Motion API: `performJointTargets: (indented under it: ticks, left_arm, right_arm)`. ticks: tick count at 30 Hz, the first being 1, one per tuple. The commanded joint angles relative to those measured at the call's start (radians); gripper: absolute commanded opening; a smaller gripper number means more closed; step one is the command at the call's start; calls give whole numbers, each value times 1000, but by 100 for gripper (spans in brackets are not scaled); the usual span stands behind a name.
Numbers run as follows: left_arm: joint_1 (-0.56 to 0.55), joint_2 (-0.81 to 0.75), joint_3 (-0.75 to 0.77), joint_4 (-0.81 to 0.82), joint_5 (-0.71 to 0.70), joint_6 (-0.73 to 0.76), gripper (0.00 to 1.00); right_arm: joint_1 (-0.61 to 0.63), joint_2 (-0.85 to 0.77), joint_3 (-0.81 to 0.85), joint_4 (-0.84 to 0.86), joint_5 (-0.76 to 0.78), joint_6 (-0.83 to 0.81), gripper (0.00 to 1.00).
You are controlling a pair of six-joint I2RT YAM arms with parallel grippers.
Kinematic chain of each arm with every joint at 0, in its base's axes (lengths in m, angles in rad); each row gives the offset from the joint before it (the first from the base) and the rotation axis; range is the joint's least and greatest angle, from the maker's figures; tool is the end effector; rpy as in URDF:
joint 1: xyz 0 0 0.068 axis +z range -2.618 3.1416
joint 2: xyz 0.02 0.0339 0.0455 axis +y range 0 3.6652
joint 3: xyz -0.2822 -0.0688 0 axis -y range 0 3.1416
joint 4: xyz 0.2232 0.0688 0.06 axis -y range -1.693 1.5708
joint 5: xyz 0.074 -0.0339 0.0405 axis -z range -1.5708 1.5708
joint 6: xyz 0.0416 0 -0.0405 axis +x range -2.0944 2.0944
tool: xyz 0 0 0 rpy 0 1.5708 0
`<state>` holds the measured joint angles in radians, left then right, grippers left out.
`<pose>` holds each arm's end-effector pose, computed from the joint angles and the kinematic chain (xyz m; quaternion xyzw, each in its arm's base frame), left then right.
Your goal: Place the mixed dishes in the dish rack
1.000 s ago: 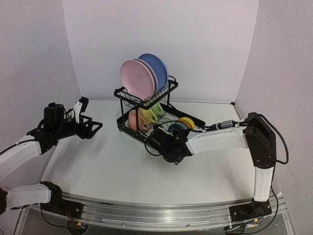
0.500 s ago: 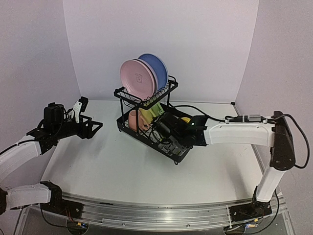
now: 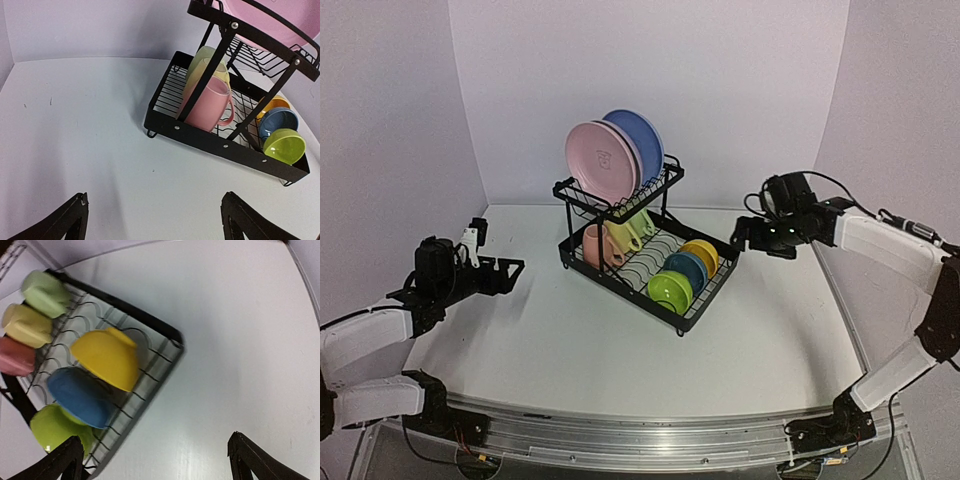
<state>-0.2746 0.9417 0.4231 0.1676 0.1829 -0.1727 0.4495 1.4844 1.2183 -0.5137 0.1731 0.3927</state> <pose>0.1764 -0.0576 0.2436 0.0938 0.8126 -0.1995 0.5396 0.2810 0.1276 0.3130 0.0072 0.9199 0.0841 0.3829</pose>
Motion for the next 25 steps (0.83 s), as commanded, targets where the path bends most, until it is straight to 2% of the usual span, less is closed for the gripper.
performJointTargets:
  ticks: [1,5,8,14,22,25]
  left_arm:
    - [19,-16,-71,178,-72,-42,95]
    - [28,-46,-147,206,-213,-86,100]
    - [44,-73,-159,188,-288,-96,100]
    - [87,-90,-176,155,-254,-26,100]
    - [106,-99,-213,216,-286,17,96]
    - [109,-101,-210,224,-291,12,96]
  right_arm:
    - [-185,-157,-191,-4,-65,181,98]
    - [-330,-309,-372,11,21,170,98]
    - [-373,-422,-520,81,91,116,98]
    - [-397,-557,-755,284,69,43,98]
    - [-397,-659,-916,457,94,-45,98]
    - [-396,-680,-934,467,109,-60,98]
